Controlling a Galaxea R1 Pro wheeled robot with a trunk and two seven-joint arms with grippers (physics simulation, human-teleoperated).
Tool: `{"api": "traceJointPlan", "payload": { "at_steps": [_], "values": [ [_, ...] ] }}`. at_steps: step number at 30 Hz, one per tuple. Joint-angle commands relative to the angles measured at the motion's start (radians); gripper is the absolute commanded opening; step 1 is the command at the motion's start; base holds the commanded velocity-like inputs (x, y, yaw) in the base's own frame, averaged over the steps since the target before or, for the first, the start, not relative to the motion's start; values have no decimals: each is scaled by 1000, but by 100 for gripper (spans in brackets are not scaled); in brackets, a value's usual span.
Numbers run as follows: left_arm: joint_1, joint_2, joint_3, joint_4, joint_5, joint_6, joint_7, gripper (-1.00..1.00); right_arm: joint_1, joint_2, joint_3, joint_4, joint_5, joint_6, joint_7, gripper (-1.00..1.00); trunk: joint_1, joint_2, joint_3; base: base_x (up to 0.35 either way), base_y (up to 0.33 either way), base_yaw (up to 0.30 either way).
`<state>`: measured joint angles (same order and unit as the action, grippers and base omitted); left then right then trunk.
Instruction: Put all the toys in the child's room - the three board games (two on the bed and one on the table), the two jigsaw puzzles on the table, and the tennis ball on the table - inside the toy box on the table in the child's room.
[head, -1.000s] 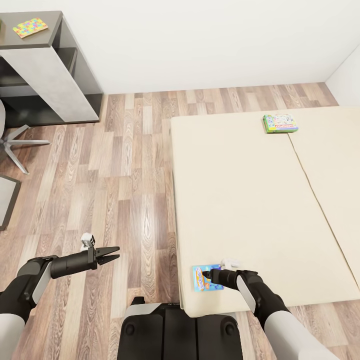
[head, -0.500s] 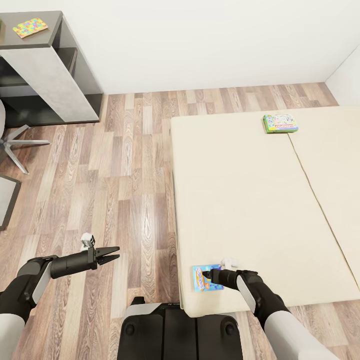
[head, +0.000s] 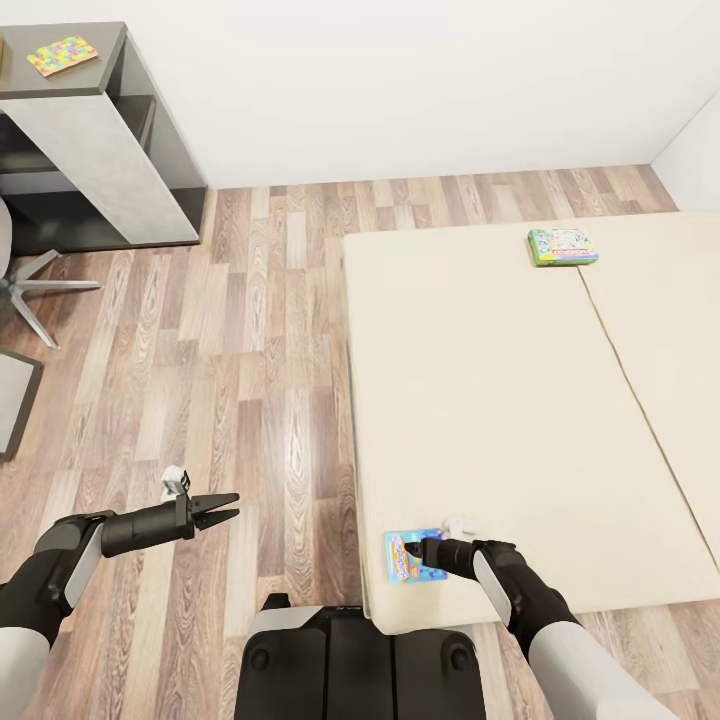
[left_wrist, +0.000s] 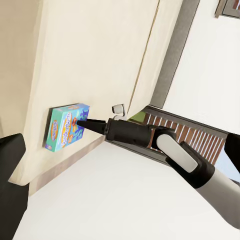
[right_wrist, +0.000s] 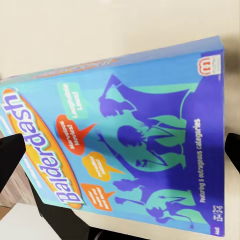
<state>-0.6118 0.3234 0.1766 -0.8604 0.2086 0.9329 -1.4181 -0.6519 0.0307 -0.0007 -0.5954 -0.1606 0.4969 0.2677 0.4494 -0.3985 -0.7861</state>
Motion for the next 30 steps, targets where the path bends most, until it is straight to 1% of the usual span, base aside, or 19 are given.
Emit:
{"api": "traceJointPlan", "payload": {
  "at_steps": [1,12,30],
  "values": [
    [0,0,0,0,2,10,-2,100,0,0,0,-1,-8,6,-2,100,1,-1,-1,0,3,0],
    [0,0,0,0,2,11,-2,100,0,0,0,-1,-8,6,-2,100,1,-1,-1,0,1,0],
    [0,0,0,0,2,11,-2,100,0,0,0,-1,-8,6,-2,100,1,-1,-1,-12,40,0]
  ]
}}
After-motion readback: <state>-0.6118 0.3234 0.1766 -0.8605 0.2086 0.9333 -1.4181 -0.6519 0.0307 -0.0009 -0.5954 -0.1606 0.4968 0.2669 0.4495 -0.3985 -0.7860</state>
